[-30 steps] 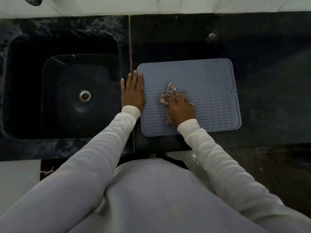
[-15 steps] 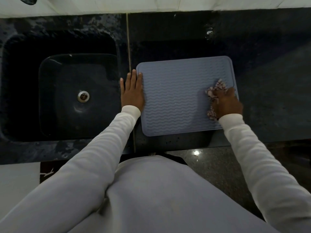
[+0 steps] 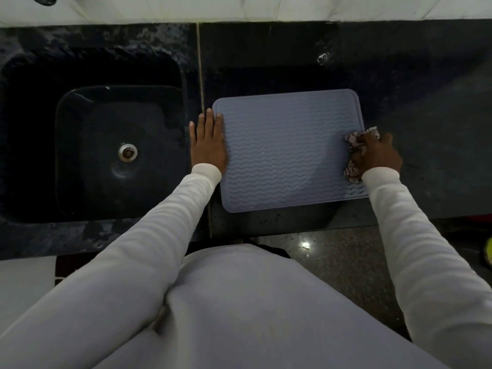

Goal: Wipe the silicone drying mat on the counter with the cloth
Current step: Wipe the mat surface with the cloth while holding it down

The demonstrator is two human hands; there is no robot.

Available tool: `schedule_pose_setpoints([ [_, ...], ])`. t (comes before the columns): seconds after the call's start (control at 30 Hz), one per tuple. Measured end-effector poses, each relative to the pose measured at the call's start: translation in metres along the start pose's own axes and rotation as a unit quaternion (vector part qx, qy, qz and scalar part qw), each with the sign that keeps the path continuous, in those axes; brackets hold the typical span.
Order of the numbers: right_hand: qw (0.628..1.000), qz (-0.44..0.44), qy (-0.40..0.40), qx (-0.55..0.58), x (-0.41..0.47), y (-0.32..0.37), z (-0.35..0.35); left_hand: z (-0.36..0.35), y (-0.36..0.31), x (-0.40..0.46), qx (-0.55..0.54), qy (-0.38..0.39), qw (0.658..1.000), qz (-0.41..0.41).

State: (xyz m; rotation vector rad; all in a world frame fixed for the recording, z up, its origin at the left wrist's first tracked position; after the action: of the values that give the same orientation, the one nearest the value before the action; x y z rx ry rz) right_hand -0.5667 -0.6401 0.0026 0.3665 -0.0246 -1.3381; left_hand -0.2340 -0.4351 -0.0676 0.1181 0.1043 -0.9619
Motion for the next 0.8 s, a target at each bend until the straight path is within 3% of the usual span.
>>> schedule_pose_setpoints([
  [0.23,0.962,0.183,0.024,0.199,-0.067,0.141,-0.023,0.0,0.001,0.001,-0.052,0.005,0.999,0.001],
  [0.33,0.949,0.25,0.09,0.168,-0.106,0.2,-0.086,0.0,0.001,-0.003,-0.089,0.002,0.996,-0.007],
  [0.5,0.958,0.252,0.069,0.12,-0.118,0.194,-0.136,-0.006,-0.001,-0.009,-0.058,-0.004,0.998,0.005],
  [0.7,0.954,0.274,0.078,0.097,-0.108,0.175,-0.116,-0.009,-0.003,-0.008,-0.013,0.011,1.0,0.003],
  [0.8,0.957,0.26,0.006,0.129,-0.095,0.138,-0.076,-0.005,-0.003,-0.008,-0.005,0.004,1.0,0.001],
])
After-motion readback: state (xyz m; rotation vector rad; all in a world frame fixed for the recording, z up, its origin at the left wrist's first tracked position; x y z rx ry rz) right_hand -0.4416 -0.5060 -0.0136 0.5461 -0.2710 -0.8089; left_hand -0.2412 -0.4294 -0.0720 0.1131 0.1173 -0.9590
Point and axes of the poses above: each hand's wrist, its own x-axis towards the middle knuckle, its own z-axis out of the back of the hand, y = z × x, the point moved 5 cm from there along x, towards the middle knuckle, and after that the axes turned 15 degrees about x, right-handed, at the moved point
